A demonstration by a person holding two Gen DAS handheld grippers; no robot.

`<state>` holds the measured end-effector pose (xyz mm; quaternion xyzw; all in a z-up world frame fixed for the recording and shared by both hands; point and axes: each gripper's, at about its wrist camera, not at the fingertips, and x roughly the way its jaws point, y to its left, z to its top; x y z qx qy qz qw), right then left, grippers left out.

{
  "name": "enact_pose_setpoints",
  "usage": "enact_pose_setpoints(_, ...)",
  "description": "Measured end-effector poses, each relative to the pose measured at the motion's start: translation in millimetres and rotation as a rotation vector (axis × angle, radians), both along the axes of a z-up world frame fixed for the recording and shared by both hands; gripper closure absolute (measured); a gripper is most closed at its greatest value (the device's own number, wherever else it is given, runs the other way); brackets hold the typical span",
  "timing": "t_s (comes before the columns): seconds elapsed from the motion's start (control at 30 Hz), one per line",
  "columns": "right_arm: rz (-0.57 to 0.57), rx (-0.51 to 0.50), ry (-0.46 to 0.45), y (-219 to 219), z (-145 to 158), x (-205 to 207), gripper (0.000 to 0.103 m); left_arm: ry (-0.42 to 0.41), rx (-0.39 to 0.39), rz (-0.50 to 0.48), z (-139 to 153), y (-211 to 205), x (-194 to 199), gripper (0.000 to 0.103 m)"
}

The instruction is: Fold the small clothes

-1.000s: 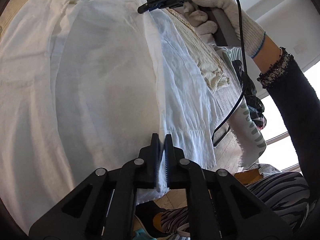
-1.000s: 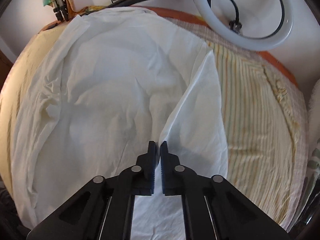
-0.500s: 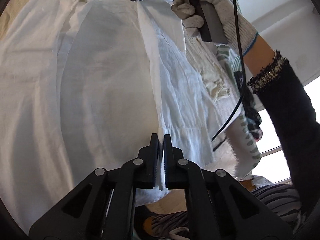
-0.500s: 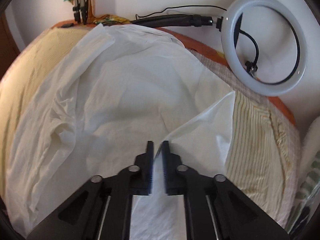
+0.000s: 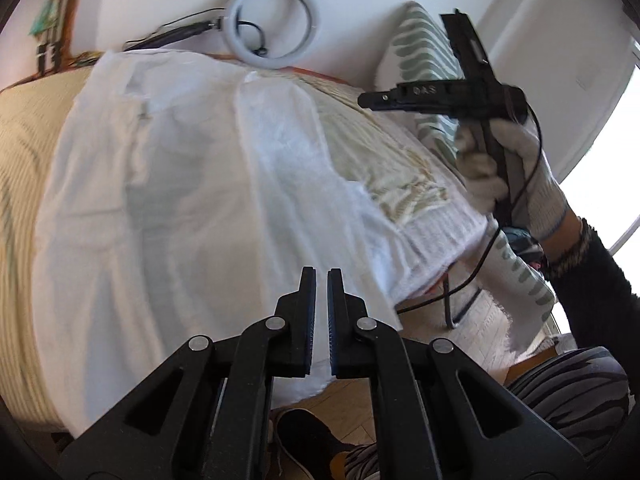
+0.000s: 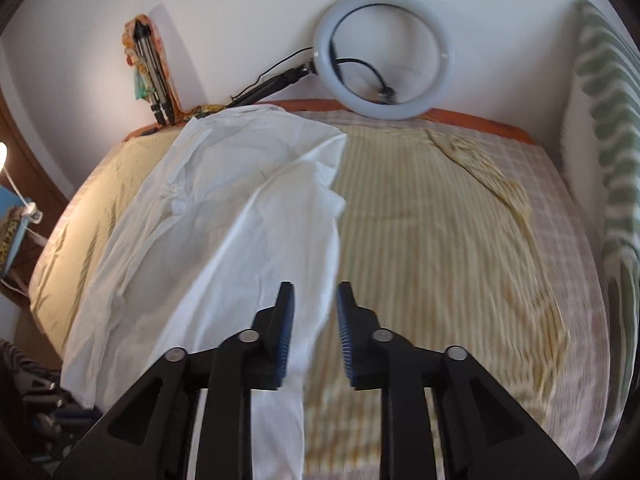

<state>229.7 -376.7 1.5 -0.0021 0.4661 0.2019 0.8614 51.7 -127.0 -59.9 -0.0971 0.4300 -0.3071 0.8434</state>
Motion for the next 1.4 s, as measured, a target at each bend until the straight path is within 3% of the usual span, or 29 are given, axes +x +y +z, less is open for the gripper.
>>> enact_pose_setpoints(0.03,-0.018,0.012,-0.006,-12,2,-12,0.067,0.002,-0.002,-0.022,0,-11,1,0.101)
enact_pose_setpoints(0.07,-0.043,0.017,-0.020,-24,4,-24,0.065,0.005,0.000,-0.049,1,-20,2,0.095)
enact_pose_setpoints(0.1,-0.063,0.021,-0.029,-33,5,-34,0.065,0.007,0.006,-0.081,0,-34,3,0.082)
enact_pose_setpoints(0.13,-0.083,0.035,-0.032,-47,8,-44,0.065,0.003,0.017,-0.108,-3,-49,3,0.076)
enact_pose_setpoints(0.3,-0.167,0.056,-0.044,-90,11,-69,0.065,-0.007,0.103,-0.232,-18,-115,8,0.070)
enact_pose_setpoints(0.43,-0.207,0.076,-0.043,-112,8,-77,0.065,-0.035,0.211,-0.229,-31,-151,16,0.061)
enact_pose_setpoints(0.57,-0.213,0.092,-0.034,-119,-1,-73,0.065,-0.015,0.255,-0.201,-45,-166,19,0.061)
enact_pose_setpoints(0.73,-0.191,0.105,-0.013,-115,-16,-63,0.065,-0.092,0.324,-0.204,-47,-174,10,0.061)
enact_pose_setpoints(0.8,-0.175,0.110,-0.007,-110,-21,-58,0.065,-0.104,0.322,-0.193,-50,-173,12,0.087)
enact_pose_setpoints(0.93,-0.156,0.136,0.019,-99,-32,-43,0.065,-0.029,0.222,-0.170,-49,-161,22,0.093)
enact_pose_setpoints(1.0,-0.154,0.133,0.022,-95,-34,-39,0.065,-0.067,0.228,-0.172,-47,-162,18,0.099)
enact_pose_setpoints(1.13,-0.135,0.132,0.024,-89,-36,-35,0.065,-0.073,0.178,-0.183,-42,-164,12,0.098)
enact_pose_setpoints(1.2,-0.136,0.129,0.026,-89,-36,-35,0.065,-0.059,0.169,-0.196,-41,-168,11,0.075)
enact_pose_setpoints(1.27,-0.139,0.128,0.031,-90,-36,-34,0.065,-0.073,0.187,-0.188,-43,-174,12,0.064)
enact_pose_setpoints(1.37,-0.140,0.129,0.038,-90,-37,-30,0.065,-0.069,0.219,-0.164,-51,-179,16,0.064)
enact_pose_setpoints(1.4,-0.141,0.135,0.041,-90,-37,-29,0.065,-0.089,0.240,-0.163,-52,-182,15,0.069)
